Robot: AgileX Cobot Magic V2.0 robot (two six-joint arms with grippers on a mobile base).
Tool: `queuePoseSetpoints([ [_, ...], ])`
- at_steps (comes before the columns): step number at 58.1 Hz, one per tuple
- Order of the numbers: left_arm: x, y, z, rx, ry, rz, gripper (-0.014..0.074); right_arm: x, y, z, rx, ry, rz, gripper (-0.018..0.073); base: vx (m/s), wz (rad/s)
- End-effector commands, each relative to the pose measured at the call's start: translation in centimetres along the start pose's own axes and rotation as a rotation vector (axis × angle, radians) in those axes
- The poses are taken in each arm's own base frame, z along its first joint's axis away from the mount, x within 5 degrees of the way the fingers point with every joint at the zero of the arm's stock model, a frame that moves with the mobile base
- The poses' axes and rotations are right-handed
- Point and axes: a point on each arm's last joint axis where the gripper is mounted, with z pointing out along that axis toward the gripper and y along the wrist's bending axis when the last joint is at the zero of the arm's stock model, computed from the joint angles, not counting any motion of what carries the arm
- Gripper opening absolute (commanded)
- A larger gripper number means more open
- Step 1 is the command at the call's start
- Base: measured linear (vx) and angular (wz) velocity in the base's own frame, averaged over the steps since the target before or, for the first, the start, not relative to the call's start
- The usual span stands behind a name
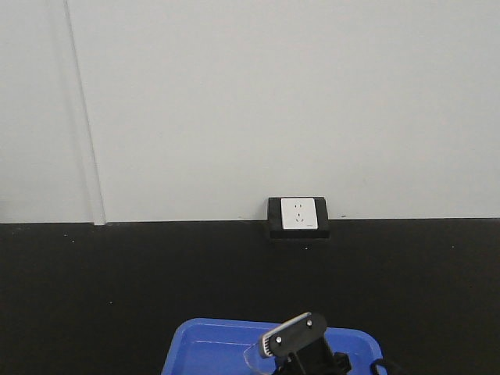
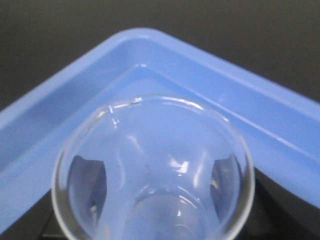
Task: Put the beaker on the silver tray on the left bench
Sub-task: 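Close the right gripper around the beaker and lift it, then hold the beaker in the right gripper while turning away from the bench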
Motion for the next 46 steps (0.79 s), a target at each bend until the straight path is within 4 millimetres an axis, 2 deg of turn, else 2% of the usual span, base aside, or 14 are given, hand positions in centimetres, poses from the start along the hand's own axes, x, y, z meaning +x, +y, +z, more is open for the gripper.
queuePoseSetpoints([
  [1, 0.1, -0.1, 0.2, 0.007, -0.067, -0.002, 0.0001, -4.2, 0.0, -3.9, 0.011, -0.101, -0.012, -0.0008, 0.00, 0.00],
  [7, 0.1, -0.1, 0.2, 0.007, -0.067, -0.002, 0.0001, -5.6, 0.0, -7.4, 0.034, -0.067, -0.014, -0.0008, 0.00, 0.00],
  [9, 0.1, -0.1, 0.2, 0.007, -0.067, -0.002, 0.0001, -6.2, 0.1, -9.2, 0.042, -0.064, -0.014, -0.0008, 0.00, 0.00],
  [17, 0.1, -0.1, 0.2, 0.007, -0.067, -0.002, 0.0001, -7.0, 0.1, -14.6, 0.073, -0.022, -0.019, -0.0008, 0.00, 0.00],
  [31, 0.1, -0.1, 0.2, 0.007, -0.067, -0.002, 0.0001, -7.7, 0.3, -24.1, 0.095, -0.147, -0.011, -0.0008, 0.00, 0.00],
  [39, 0.1, -0.1, 0.2, 0.007, -0.067, -0.002, 0.0001, -7.2, 0.3, -27.3, 0.110, -0.185, -0.014, -0.0008, 0.00, 0.00],
  [46, 0.1, -0.1, 0.2, 0.007, -0.067, -0.002, 0.0001, -7.1, 0.1, -28.6, 0.138, -0.219, -0.051, -0.0008, 0.00, 0.00],
])
